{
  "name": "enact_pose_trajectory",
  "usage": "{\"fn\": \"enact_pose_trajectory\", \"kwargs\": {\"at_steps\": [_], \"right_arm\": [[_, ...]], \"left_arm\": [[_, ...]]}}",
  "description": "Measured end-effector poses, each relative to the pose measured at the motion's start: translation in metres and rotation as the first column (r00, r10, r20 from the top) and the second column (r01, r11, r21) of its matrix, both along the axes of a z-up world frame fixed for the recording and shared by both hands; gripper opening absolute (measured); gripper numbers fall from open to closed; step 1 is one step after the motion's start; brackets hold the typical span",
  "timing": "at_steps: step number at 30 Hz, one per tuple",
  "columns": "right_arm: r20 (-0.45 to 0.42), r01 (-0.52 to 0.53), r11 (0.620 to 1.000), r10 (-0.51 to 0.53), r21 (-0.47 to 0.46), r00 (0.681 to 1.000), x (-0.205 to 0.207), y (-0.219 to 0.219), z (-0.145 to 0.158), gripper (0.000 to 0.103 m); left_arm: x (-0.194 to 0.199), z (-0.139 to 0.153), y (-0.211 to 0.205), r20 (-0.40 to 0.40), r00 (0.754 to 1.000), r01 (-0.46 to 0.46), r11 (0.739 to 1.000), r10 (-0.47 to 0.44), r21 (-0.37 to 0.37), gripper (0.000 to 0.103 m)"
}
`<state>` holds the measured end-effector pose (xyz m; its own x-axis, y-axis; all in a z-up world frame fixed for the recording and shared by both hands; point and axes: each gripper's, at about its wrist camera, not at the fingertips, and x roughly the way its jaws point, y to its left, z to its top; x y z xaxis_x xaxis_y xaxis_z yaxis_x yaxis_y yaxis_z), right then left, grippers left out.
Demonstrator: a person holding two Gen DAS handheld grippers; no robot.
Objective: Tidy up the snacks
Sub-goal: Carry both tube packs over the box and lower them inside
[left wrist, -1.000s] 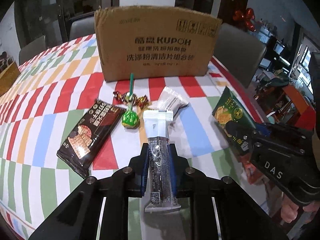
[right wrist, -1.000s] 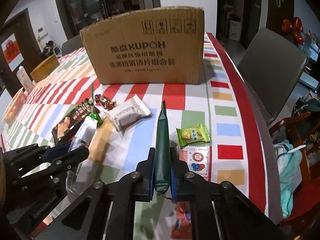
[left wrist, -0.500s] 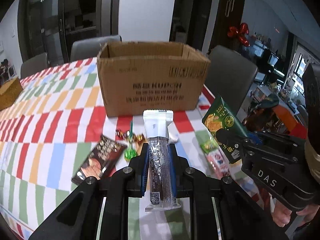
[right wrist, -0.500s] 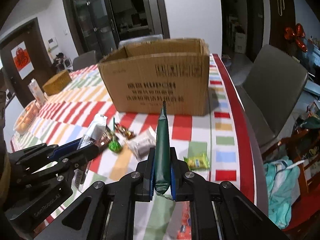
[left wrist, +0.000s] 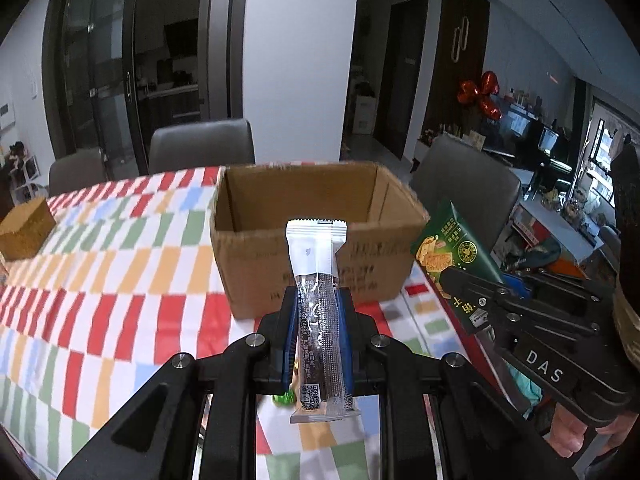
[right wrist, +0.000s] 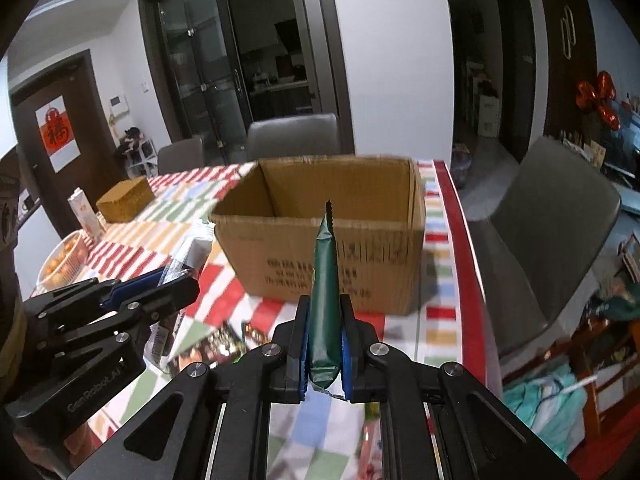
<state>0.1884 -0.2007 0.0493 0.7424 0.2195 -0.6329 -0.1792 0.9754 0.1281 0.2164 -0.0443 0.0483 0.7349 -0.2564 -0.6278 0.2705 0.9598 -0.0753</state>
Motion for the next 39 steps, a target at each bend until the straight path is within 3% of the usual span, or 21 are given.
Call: {"fn": "enact_pose_trajectory", "kwargs": {"at_steps": [10, 20, 31, 33, 34, 35, 36, 39], "right_arm": [[0.075, -0.027, 1.000, 0.028, -0.003, 0.997, 0.040, 0.009, 0.034, 0.013], [0.055, -0.022, 1.000, 0.022, -0.002, 0.998, 0.093, 0.011, 0.033, 0.013], [0.012, 0.000, 1.000, 0.000, -0.019, 1.000, 0.138, 0.006, 0.019, 0.013], [0.022, 0.012, 1.000, -0.012, -0.027, 1.000, 0.143, 0.005, 0.018, 0.015], [0.031, 0.032, 0.999, -0.031, -0.034, 0.999, 0.144, 0.003, 0.016, 0.030], [0.030, 0.049, 0.998, -0.048, -0.036, 0.998, 0.142, 0.003, 0.015, 0.039], [0.043, 0.065, 0.997, -0.063, -0.030, 0.997, 0.140, 0.000, 0.015, 0.049], [0.064, 0.068, 0.996, -0.065, -0.054, 0.996, 0.129, 0.000, 0.014, 0.049]], "left_arm": [[0.044, 0.028, 0.005, 0.031, 0.999, 0.011, 1.000, -0.011, 0.012, 0.019], [0.093, 0.031, 0.008, 0.021, 1.000, 0.018, 0.999, -0.019, 0.034, 0.019], [0.145, 0.014, -0.006, -0.034, 0.999, 0.043, 0.997, -0.042, 0.057, 0.020], [0.149, 0.011, -0.009, -0.022, 0.999, 0.026, 0.996, -0.024, 0.086, 0.027], [0.149, 0.011, -0.008, -0.009, 1.000, 0.009, 0.995, -0.008, 0.102, 0.035], [0.145, 0.010, -0.007, 0.014, 1.000, -0.012, 0.994, 0.011, 0.112, 0.054], [0.141, 0.010, -0.006, 0.025, 1.000, -0.019, 0.994, 0.016, 0.112, 0.061], [0.129, 0.010, -0.001, 0.034, 0.999, -0.023, 0.994, 0.019, 0.107, 0.061]]}}
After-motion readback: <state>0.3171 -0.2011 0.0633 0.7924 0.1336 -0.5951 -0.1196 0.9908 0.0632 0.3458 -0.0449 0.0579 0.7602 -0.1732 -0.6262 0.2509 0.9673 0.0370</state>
